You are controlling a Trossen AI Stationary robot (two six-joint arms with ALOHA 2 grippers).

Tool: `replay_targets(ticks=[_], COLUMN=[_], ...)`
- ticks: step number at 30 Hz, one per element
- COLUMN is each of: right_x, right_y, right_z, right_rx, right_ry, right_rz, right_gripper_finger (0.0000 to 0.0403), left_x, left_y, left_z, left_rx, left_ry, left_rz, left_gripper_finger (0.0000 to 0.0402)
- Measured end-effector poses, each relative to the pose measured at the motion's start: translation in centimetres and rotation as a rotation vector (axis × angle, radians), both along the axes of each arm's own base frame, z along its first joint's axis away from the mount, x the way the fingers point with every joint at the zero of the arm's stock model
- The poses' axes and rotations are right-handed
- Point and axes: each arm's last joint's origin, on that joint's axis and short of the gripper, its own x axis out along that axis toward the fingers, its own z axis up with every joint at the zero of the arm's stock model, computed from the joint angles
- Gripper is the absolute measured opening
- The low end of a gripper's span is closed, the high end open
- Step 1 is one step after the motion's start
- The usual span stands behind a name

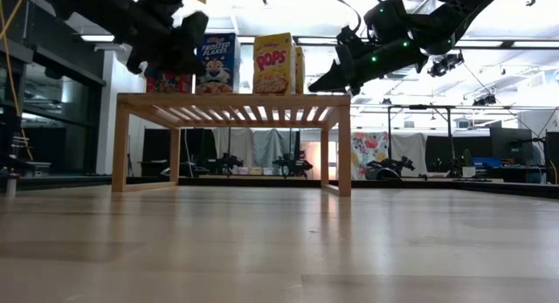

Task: Stack cereal on shelf
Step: Adjust the cereal boxes on the shelf

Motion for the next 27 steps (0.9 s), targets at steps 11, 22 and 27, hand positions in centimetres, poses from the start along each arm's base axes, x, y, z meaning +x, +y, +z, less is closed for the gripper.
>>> replay_targets(ticks=[11,22,27], right_x=[0.0,-0.7,-1.4], right_y=[0.1,0.4,0.7], right_z=[0.0,1.0,2.1], right_rx=[0.015,0.046,0.026], right_ry=[-0.006,-0.022,-0.041], right_rz=[0.022,0.008,0.006], right_gripper_finger=[0.0000,0.0000,0.0000], left_x=[-1.2,-3.8,-5.1], left_y=[-3.3,1.8,2.4], left_z=[9.4,20.4,20.6], left_rx=[0.215,0.154,0.162], left_ry=[-0.020,0.134,0.159], left_rz=[-0.045,-0.062,-0.108], left_gripper_finger=[0.0000,0.0000,0.0000])
